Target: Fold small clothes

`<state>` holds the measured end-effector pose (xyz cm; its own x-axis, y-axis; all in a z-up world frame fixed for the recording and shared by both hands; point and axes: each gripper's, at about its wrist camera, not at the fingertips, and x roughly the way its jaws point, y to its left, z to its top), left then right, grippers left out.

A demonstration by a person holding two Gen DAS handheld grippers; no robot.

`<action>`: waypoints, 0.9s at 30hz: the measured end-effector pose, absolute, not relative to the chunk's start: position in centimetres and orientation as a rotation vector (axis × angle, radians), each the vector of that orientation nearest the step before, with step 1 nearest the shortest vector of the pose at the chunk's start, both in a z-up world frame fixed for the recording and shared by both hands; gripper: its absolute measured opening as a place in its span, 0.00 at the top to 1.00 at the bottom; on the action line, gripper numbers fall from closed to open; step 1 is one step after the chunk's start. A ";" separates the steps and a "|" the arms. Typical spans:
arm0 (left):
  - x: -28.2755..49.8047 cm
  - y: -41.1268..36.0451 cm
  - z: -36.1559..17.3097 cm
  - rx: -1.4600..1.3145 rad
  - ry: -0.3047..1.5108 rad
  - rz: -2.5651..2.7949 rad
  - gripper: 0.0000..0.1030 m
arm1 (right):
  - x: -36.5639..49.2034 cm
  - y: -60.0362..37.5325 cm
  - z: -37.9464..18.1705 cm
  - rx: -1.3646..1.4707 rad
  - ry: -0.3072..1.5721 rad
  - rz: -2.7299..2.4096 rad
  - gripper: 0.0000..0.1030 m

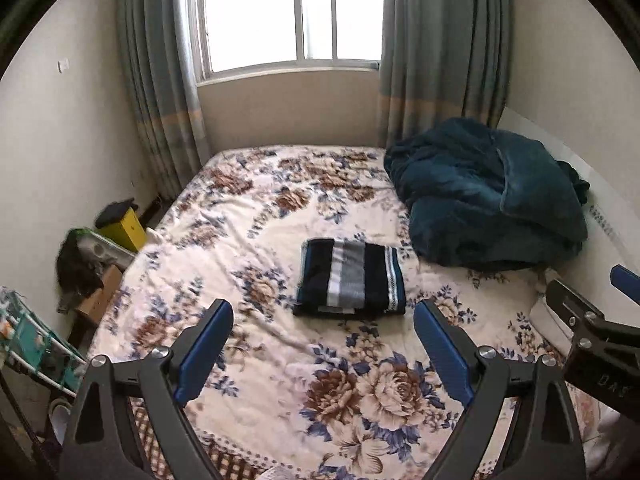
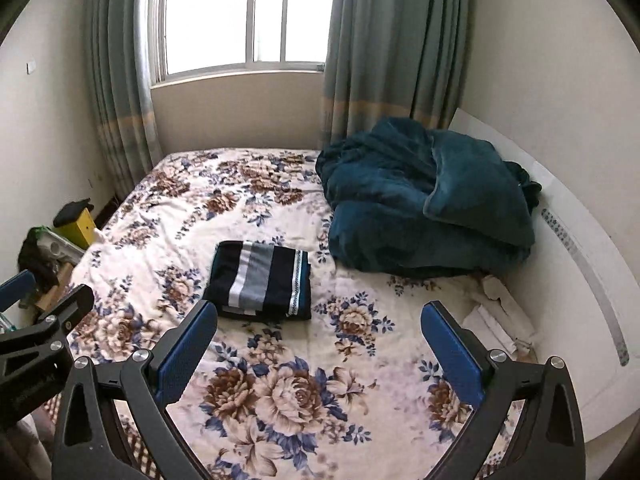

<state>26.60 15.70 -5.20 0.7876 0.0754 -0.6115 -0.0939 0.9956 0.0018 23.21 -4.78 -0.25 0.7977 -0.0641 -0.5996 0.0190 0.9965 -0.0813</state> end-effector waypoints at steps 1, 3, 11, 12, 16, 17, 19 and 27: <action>26.0 15.7 -4.7 -0.036 0.652 0.087 0.10 | 22.7 -4.8 0.3 -0.068 0.642 -0.041 0.00; 25.3 15.7 -4.0 -0.040 0.649 0.089 0.10 | 21.6 -4.9 1.3 -0.065 0.635 -0.033 0.00; 23.4 15.8 -2.4 -0.065 0.631 0.095 0.10 | 19.7 -5.6 3.4 -0.061 0.622 -0.018 0.00; 23.3 15.7 -2.4 -0.068 0.633 0.097 0.08 | 19.5 -5.7 3.6 -0.063 0.623 -0.016 0.00; 23.0 15.8 -2.4 -0.072 0.634 0.104 0.00 | 18.7 -5.8 4.4 -0.069 0.619 -0.012 0.00; 23.0 15.8 -2.4 -0.071 0.632 0.111 0.00 | 18.8 -5.7 4.3 -0.066 0.620 -0.012 0.00; 22.8 15.6 -2.4 -0.069 0.628 0.117 0.00 | 18.6 -5.8 4.6 -0.063 0.618 -0.006 0.00; 22.2 15.3 -2.5 -0.060 0.636 0.127 0.00 | 18.7 -6.0 5.3 -0.071 0.620 0.006 0.00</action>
